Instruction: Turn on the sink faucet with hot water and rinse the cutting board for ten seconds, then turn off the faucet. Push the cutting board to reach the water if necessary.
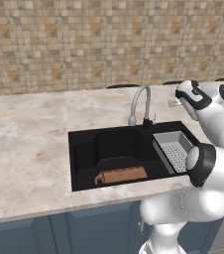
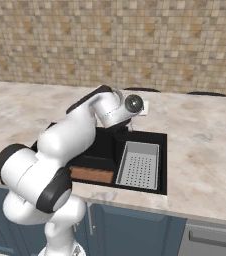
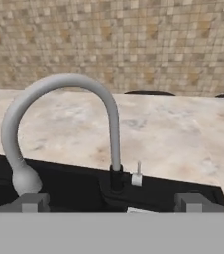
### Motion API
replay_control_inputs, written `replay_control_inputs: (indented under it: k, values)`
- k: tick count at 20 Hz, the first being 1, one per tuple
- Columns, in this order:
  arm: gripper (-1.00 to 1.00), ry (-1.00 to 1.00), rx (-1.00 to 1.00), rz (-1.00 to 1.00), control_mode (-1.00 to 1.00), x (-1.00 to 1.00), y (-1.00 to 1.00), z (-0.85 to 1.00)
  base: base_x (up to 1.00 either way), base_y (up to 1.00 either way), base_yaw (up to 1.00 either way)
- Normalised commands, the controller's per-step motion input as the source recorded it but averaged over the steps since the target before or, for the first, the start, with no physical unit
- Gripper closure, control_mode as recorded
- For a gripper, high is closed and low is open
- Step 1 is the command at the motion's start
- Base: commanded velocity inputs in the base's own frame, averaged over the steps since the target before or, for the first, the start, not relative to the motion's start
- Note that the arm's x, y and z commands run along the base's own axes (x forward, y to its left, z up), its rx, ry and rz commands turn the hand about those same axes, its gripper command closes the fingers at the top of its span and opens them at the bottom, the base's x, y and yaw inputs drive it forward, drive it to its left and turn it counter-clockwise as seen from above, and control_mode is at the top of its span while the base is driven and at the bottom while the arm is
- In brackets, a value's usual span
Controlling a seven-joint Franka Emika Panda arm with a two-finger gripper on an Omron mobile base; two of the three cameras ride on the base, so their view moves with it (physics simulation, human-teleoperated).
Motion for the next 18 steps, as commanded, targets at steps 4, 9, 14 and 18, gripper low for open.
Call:
replay_control_inputs:
  k: [4, 9, 14, 18]
  values:
    - [-1.00, -0.11, 0.00, 0.12, -1.00, 0.00, -0.33, -0.43, 0.00, 0.00, 0.00]
    - [-1.00, -0.11, -0.01, 0.10, -1.00, 0.00, -0.23, -0.48, 0.00, 0.00, 0.00]
    - [-1.00, -0.12, -0.06, 0.08, -1.00, 0.00, -0.05, -0.52, 0.00, 0.00, 0.00]
    - [-1.00, -0.15, -0.06, 0.05, -1.00, 0.00, 0.00, -0.52, 0.00, 0.00, 0.00]
